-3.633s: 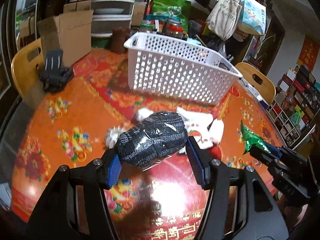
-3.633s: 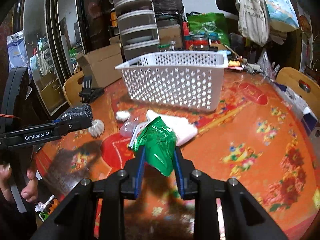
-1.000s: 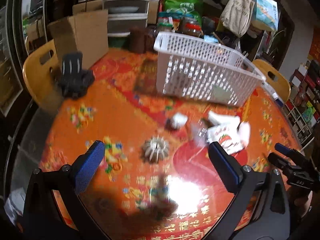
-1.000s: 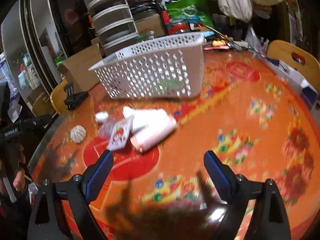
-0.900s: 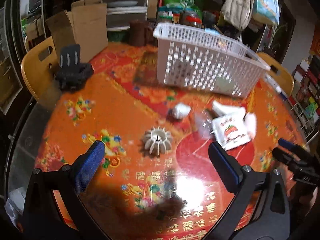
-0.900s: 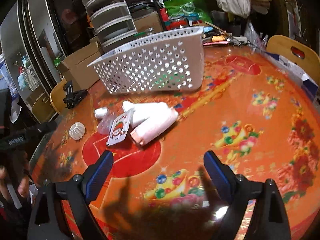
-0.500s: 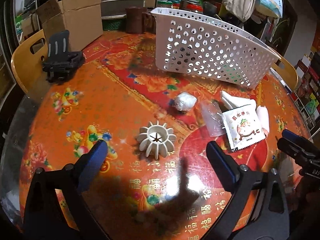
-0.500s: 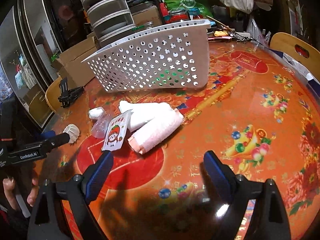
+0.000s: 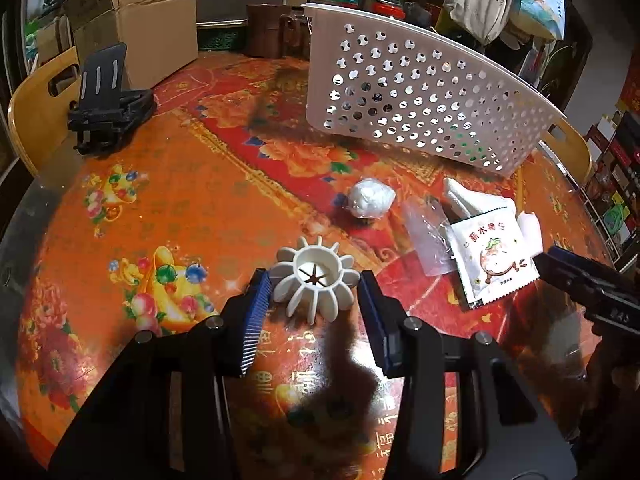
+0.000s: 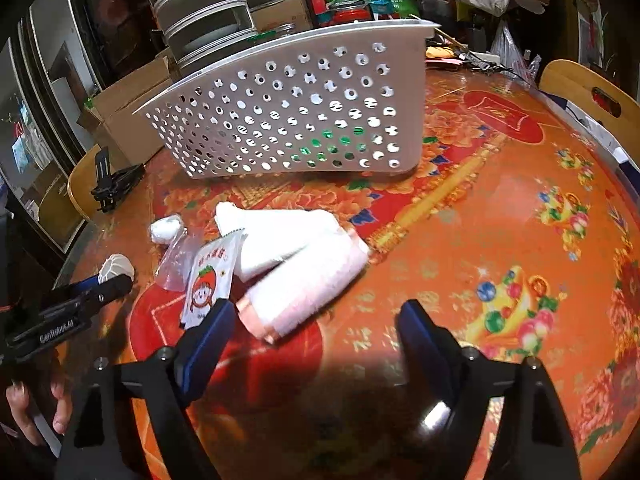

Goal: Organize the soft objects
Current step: 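Grasp the white silicone mold with the left tool while the right tool grasps the rolled towel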

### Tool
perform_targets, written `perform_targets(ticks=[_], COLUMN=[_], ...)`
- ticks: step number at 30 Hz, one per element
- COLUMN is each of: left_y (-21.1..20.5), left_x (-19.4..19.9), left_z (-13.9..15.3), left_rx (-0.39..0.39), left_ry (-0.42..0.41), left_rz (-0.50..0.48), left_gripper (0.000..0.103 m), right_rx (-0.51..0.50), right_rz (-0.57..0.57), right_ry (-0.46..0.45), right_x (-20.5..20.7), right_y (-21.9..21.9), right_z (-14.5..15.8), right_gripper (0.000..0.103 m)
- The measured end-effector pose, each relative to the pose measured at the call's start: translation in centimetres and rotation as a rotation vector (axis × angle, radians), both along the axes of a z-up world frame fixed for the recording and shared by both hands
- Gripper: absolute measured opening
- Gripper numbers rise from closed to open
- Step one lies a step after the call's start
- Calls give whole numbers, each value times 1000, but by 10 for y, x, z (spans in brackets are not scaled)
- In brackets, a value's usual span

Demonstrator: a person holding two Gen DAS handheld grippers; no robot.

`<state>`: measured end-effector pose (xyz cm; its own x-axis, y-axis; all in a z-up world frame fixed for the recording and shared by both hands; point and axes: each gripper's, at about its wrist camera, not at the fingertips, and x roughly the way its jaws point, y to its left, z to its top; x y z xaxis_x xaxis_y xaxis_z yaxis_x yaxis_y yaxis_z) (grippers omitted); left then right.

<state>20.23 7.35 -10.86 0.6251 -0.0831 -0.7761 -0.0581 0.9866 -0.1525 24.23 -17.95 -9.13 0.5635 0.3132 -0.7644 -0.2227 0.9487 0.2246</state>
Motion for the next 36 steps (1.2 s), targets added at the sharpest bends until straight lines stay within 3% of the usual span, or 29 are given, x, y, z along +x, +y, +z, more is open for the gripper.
perform_targets(ticks=[10, 25, 36], left_y=[-1, -5, -4], left_x=[-5, -8, -8], left_z=[0, 0, 0], left_rx=[-1, 1, -9], left_ry=[-9, -11, -13], left_rz=[-22, -43, -50], left_gripper=[42, 42, 42], right_rx=[-8, 9, 43], right_rz=[3, 51, 35], right_ry=[15, 35, -5], right_x=[12, 15, -5], right_y=[11, 12, -10], right_z=[0, 0, 1], right_gripper=[54, 42, 34])
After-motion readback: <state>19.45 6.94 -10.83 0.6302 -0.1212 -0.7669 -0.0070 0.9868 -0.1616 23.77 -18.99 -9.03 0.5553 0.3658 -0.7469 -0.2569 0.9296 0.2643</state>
